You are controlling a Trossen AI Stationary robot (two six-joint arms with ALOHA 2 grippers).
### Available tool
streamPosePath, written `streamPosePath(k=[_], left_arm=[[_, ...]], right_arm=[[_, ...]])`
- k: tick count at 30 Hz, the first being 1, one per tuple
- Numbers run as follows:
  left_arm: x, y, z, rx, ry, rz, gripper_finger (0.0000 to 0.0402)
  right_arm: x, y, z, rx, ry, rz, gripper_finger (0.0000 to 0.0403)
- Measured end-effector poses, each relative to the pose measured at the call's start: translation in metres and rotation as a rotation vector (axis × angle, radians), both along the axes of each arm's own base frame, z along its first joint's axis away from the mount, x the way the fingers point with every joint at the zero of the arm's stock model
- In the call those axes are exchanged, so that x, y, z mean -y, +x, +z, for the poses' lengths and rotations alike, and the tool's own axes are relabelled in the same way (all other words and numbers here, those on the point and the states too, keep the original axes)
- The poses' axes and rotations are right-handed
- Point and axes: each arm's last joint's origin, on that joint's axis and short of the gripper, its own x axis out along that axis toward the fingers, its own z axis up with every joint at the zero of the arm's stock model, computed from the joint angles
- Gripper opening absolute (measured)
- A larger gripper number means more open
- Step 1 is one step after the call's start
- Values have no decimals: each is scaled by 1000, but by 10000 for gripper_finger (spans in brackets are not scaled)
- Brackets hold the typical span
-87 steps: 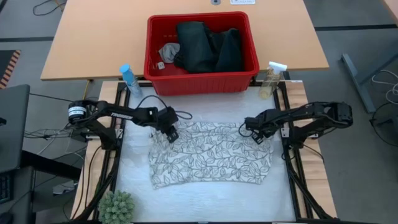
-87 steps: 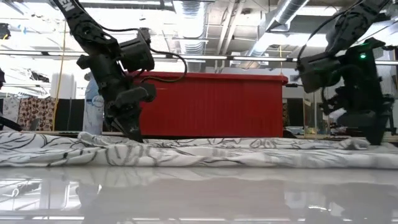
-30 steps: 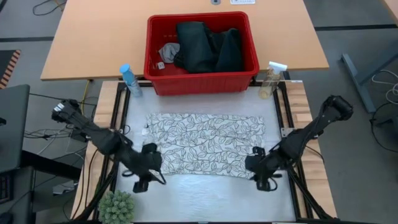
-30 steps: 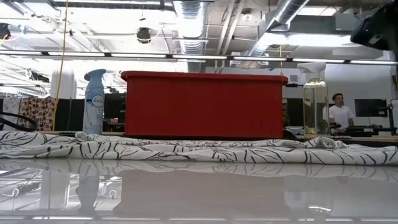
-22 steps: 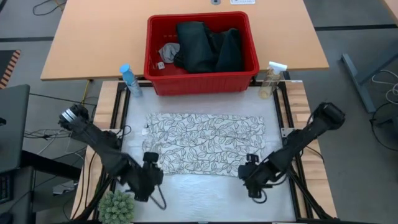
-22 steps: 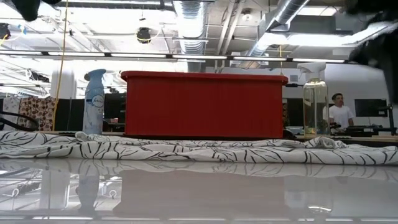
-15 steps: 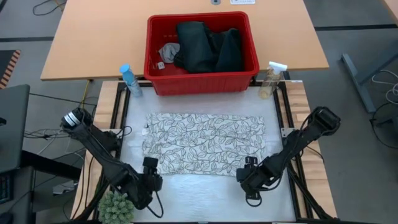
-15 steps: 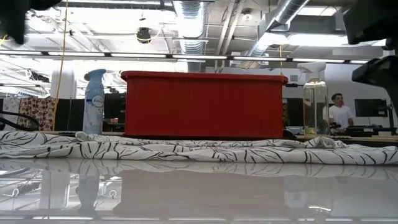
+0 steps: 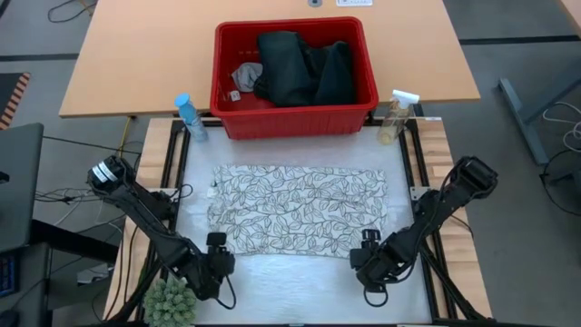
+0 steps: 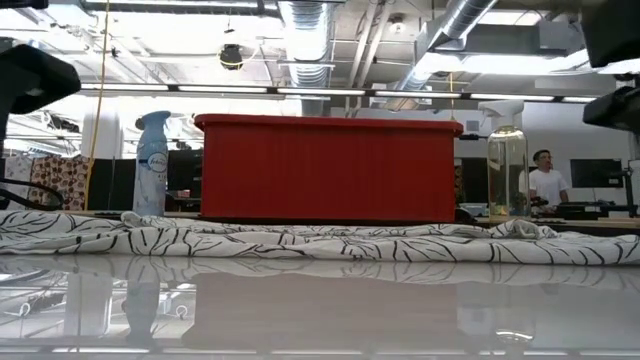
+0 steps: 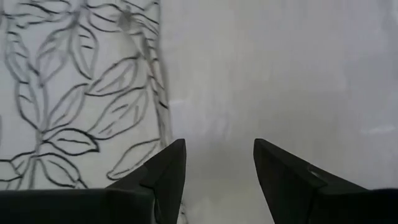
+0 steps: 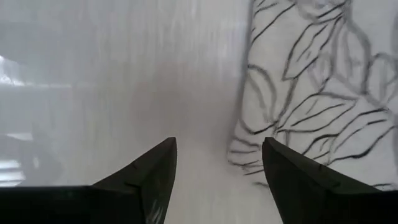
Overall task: Fold laundry
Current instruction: Fold the white-patterned shirt
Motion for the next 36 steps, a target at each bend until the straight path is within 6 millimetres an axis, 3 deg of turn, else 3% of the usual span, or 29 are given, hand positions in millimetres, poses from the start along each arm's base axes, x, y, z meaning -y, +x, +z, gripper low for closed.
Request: streamPosePath(k=[10,29,36], left_arm=[[0,-6,-3,-9,54,-28,178],[-23,-27,-44,-102,87,12,178],[-23,-28,-45,-103,82,11,178]], right_arm=[[9,-5,-14,-1,-49,-15,260],[13,-4,-17,2,-65,-32,260],[14,-3,-26,32,-13,-49,229]])
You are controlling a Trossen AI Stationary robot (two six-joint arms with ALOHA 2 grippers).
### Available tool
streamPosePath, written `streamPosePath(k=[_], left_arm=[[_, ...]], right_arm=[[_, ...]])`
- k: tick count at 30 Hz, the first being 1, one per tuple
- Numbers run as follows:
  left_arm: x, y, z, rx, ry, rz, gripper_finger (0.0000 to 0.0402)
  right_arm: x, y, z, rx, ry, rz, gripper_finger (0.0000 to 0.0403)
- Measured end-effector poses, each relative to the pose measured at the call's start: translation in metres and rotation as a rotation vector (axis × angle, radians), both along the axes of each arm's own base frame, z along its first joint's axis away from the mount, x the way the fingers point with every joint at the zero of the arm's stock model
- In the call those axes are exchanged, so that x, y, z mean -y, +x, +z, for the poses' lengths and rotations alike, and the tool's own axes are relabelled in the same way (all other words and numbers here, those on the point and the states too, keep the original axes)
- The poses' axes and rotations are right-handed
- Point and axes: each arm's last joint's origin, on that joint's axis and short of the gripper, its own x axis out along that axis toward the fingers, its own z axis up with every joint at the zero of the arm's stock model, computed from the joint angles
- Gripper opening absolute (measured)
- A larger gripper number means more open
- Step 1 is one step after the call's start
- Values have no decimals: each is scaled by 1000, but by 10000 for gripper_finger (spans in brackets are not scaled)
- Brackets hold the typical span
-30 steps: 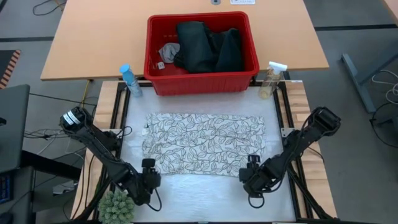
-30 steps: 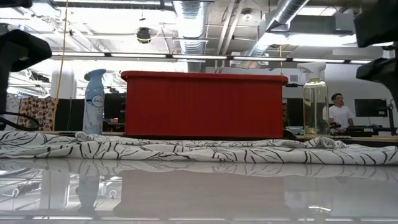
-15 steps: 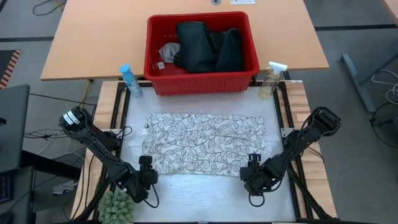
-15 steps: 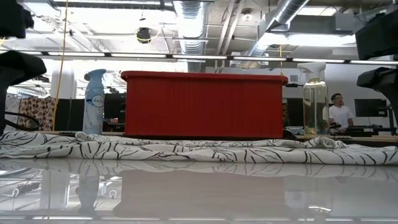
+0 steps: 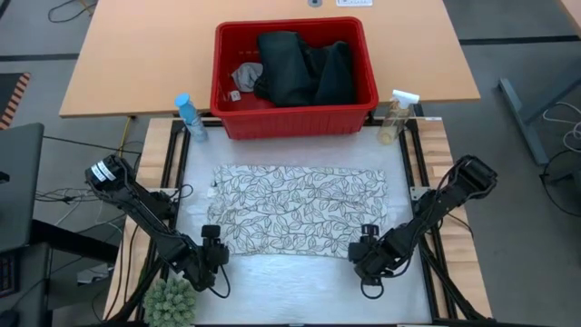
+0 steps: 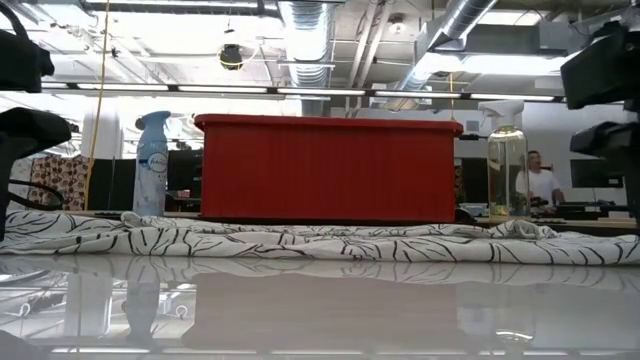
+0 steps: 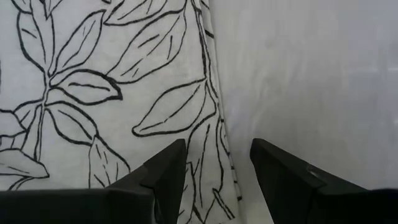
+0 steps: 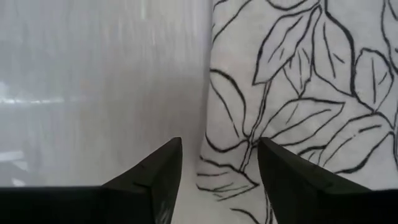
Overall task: Fold laundry
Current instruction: Fold the white-patterned shirt
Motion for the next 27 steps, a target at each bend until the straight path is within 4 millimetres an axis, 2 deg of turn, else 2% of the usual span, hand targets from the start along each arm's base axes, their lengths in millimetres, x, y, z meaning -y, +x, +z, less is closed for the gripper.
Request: streamPosePath(k=[9,13,17,23,27], left_arm=[[0,2,0,28,6,13,178],[-3,-1,-5,26,-14,45,166],[-3,-2,-6,16,-25,53,122],[-2,1,-6,30,-41,36,24],[-5,4,-6,21,-45,52,6]], right_arm=[[9,4,-8,-15,-8,-44,208],[7,8,-16,-34,-5,-34,174],[4,10,-14,-46,3,-25,118],[3,12,-9,-64,-20,5,24],[3,11,-9,-72,-24,0,21]])
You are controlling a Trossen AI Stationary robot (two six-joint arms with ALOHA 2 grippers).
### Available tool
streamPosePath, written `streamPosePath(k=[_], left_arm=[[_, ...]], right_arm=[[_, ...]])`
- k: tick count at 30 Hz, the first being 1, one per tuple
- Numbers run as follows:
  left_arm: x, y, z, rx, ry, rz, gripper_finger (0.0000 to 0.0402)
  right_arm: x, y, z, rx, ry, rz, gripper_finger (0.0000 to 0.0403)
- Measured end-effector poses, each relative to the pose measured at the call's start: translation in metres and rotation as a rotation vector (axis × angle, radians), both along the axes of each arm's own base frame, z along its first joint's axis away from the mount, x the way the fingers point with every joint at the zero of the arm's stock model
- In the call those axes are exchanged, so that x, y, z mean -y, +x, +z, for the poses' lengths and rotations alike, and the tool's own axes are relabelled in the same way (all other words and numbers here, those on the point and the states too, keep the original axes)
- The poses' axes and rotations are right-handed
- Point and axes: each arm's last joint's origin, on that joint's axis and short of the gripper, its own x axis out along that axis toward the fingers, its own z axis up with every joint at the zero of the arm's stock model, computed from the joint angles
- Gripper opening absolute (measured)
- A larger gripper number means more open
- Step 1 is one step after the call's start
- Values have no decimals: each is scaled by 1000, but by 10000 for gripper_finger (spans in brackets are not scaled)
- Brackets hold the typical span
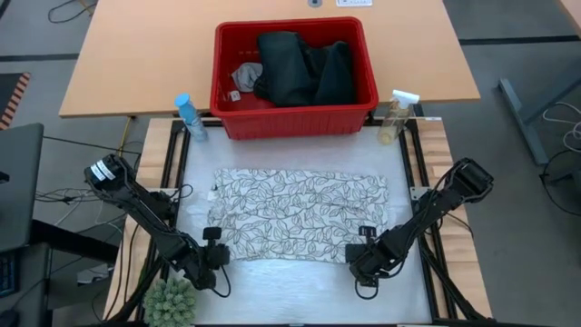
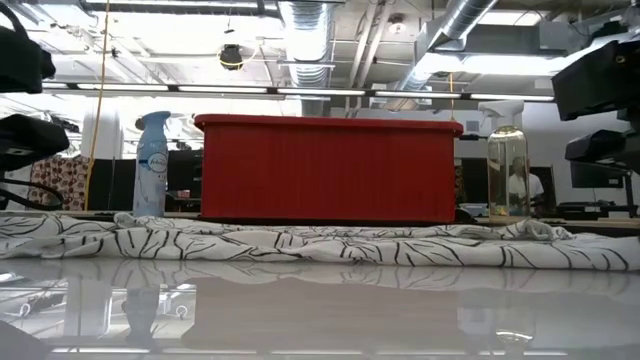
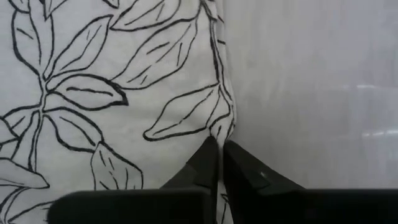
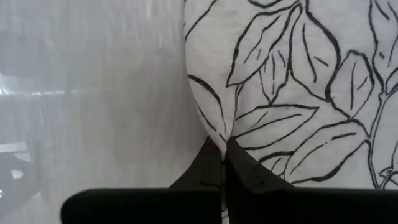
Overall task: Fold laundry
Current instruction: Fold the white-patterned shirt
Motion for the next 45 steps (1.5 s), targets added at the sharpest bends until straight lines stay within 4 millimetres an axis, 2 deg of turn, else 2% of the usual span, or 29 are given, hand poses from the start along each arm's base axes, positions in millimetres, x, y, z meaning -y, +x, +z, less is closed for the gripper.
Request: streamPosePath(k=[10,18,28,35,45], left_arm=[[-8,13,24,21,-85,42,0],[-30,18,46,86,-118,121,0],[-58,26,56,105,-86,198,0],[-75,32,60,118,-86,273,0],[-92,20,83,198,-82,311,0]], right_arm=[[-2,2,12,-49,-33,21,23],[4,2,28,-71,102,-17,24],[37,1,58,-80,186,-184,24],[55,3,57,-139,169,-187,23],[75,8,51,-156,166,-203,23]])
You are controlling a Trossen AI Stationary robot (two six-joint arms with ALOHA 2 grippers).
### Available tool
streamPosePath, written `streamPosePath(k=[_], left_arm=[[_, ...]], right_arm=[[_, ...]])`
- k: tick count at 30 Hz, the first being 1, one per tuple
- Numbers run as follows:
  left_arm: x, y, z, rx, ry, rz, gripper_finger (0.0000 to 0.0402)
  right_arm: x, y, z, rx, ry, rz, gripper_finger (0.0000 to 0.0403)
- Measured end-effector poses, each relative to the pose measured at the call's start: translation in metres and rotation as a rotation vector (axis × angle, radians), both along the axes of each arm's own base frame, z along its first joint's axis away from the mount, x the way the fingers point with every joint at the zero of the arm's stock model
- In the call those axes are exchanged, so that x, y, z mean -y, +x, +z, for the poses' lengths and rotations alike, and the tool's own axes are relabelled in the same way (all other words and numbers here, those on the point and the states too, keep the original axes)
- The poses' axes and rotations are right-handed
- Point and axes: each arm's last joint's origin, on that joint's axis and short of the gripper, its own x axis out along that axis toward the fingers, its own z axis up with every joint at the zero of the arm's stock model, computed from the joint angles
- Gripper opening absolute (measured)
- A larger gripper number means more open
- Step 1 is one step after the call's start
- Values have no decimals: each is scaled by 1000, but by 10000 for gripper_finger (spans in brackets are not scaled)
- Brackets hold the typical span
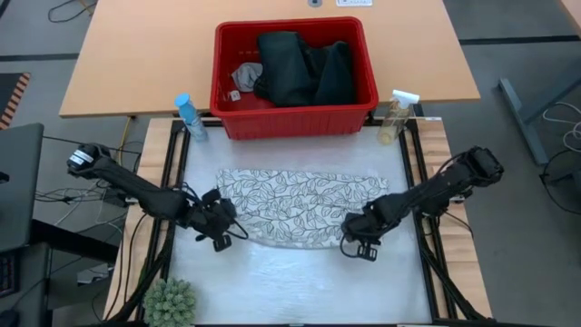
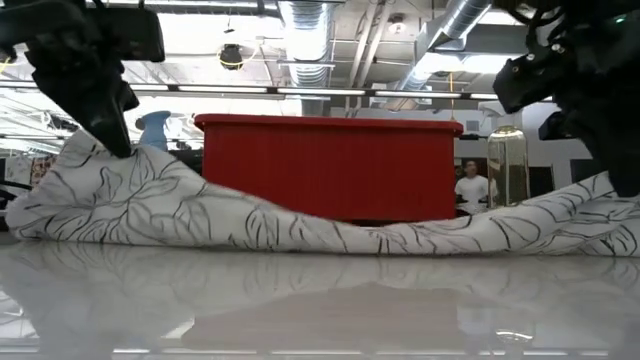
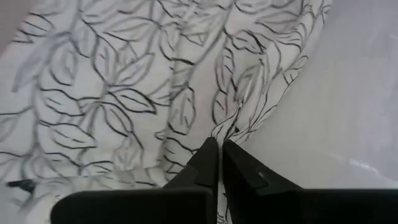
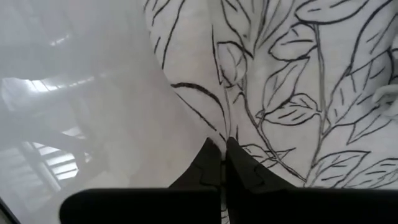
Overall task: Fold laundry
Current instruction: Fold the white-patterned shirt
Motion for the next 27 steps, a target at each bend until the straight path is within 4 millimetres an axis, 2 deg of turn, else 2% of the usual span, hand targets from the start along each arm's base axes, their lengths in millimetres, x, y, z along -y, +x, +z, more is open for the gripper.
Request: streamPosePath(k=[9,20,27], left_arm=[[-19,-3,6,6,72,54,0],[-42,2,6,-26,130,72,0],[-55,4,8,-21,170,111,0]], right_arm=[[22,5,0,-10,2,-12,23],[53,-12,25,2,-6,-94,23],[73,-10,24,0,-12,-108,23]])
